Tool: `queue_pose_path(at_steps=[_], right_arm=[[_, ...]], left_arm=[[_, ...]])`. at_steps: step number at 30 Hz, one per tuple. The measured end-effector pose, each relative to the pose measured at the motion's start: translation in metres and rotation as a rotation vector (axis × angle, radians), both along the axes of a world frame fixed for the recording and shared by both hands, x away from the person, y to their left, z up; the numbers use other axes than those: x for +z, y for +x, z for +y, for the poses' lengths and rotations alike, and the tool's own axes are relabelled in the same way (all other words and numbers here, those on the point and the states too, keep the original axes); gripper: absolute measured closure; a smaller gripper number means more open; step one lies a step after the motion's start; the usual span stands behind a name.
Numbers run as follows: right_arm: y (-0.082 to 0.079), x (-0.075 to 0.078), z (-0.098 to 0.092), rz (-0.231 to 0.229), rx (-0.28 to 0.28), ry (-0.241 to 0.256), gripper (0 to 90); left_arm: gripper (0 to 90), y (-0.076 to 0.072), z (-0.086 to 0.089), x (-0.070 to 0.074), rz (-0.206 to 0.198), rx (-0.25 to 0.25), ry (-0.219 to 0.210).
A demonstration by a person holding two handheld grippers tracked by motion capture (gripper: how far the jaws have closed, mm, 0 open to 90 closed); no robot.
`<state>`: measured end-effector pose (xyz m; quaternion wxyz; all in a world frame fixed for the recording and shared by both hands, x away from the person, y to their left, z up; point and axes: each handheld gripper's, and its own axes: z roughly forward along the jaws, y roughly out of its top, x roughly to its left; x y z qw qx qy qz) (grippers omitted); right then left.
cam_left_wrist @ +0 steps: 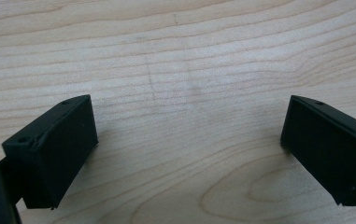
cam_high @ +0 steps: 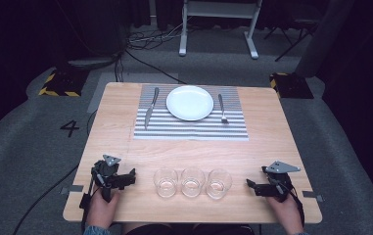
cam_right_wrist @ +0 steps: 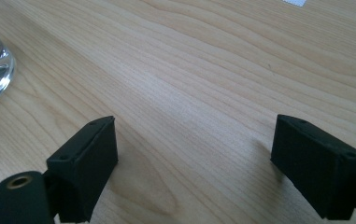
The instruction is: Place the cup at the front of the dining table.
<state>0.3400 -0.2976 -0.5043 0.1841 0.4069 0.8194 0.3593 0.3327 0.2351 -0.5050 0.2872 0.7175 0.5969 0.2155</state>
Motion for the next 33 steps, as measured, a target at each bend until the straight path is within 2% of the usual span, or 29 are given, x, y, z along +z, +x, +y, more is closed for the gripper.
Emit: queue_pose_path(at_steps=[12,33], right_arm=[[0.0000,-0.0001,0.0001,-0.001,0.000,0.002,14.9],[0.0004,0.0001,0.0003,-0.002,-0.005,0.001,15.6]], left_arm=[[3.5,0.0019,0.0000,0.0001,0.003,-0.023,0.004],[3.5,0.0037,-0.0011,0.0000,0.005,-0.016,-0.004]])
